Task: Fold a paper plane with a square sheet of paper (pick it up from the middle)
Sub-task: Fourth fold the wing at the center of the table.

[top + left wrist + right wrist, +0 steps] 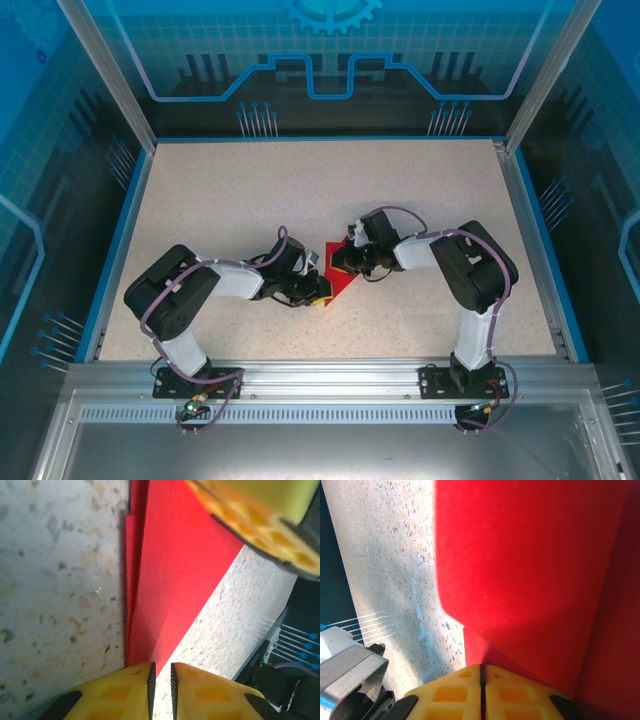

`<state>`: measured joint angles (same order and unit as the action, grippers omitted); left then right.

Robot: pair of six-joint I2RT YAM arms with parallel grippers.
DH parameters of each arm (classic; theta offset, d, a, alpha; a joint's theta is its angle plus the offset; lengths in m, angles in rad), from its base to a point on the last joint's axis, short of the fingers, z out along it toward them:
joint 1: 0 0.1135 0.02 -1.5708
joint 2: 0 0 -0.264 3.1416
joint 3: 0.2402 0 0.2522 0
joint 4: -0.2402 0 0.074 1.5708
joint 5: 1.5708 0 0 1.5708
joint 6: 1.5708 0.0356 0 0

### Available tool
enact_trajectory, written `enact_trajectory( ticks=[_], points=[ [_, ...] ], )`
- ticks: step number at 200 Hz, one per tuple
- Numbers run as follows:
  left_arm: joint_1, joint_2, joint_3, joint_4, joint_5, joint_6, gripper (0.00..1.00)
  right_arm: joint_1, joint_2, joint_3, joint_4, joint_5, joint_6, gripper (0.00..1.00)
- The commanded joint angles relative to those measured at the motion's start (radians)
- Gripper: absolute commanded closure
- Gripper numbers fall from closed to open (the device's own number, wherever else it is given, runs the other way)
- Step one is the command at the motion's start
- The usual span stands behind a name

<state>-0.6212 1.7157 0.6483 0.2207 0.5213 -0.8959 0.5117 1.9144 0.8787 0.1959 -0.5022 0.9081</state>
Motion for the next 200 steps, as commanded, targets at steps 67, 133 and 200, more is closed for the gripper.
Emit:
enact_trajectory(
  ticks=[67,133,200],
  points=[
    [-0.039,0.021,0.026,-0.396,-0.021,0.125,0.80,0.028,0.091,-0.045,-0.162,0.113,-0.032,0.91],
    [-0.077,-0.004,0.091,-0.530,-0.052,0.188,0.80,0.027,0.090,-0.041,-0.170,0.114,-0.033,0.91],
    [-0.062,-0.168,0.087,-0.520,-0.094,0.155,0.79,0.028,0.088,-0.040,-0.174,0.116,-0.035,0.90]
  ],
)
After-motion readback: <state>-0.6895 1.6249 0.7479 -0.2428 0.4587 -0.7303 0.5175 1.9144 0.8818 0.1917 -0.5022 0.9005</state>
